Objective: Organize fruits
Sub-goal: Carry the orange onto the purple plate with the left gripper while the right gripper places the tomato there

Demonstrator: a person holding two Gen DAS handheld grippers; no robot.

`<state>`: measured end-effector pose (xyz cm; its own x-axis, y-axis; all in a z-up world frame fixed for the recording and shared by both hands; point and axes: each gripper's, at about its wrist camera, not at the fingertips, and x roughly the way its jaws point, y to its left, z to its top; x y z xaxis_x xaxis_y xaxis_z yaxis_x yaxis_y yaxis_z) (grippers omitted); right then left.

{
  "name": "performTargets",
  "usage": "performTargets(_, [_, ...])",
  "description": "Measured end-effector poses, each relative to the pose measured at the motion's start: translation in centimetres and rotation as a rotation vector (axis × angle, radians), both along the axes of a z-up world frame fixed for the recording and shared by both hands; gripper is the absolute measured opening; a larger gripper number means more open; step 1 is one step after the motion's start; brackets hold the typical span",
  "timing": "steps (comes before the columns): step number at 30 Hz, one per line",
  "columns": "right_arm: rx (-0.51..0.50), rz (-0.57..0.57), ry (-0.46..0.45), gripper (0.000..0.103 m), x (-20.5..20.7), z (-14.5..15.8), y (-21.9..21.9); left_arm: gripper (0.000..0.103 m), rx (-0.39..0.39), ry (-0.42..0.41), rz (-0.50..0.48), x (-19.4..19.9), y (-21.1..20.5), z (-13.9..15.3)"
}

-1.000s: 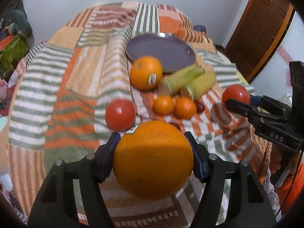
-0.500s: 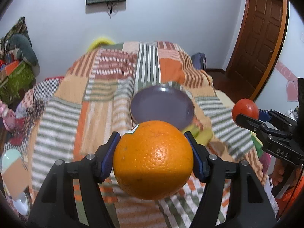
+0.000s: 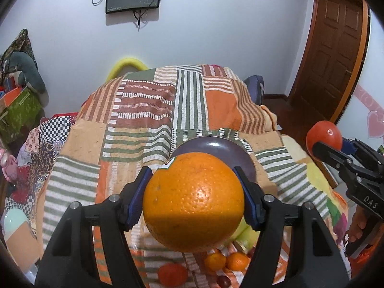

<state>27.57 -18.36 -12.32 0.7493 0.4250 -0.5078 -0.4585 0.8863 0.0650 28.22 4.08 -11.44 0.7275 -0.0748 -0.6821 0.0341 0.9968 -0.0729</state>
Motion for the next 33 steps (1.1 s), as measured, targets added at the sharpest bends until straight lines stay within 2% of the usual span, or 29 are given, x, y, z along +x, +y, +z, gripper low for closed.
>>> performTargets(10, [-0.017,-0.002,0.067,0.048,4.7,-3.0,1.7,0.067,0.011,0.091,-0.002,5.1,0.4,-3.8])
performTargets(18, [-0.074,-0.004,0.138,0.048,8.1,-6.2,3.0,0.067,-0.002,0.154,-0.049,8.9,-0.2,-6.5])
performTargets(24, [-0.108,0.001,0.172,0.048,9.9,-7.6,3.8,0.067,0.036,0.187,-0.069,11.5,-0.8,-8.2])
performTargets(29, [-0.119,0.010,0.215,0.048,11.5,-8.8,3.8,0.067,0.009,0.279,-0.080,14.0,-0.6,-10.6])
performTargets(33, [-0.130,0.030,0.257,0.048,12.1,-9.8,4.0,0.067,0.038,0.311,-0.083,15.0,-0.9,-12.5])
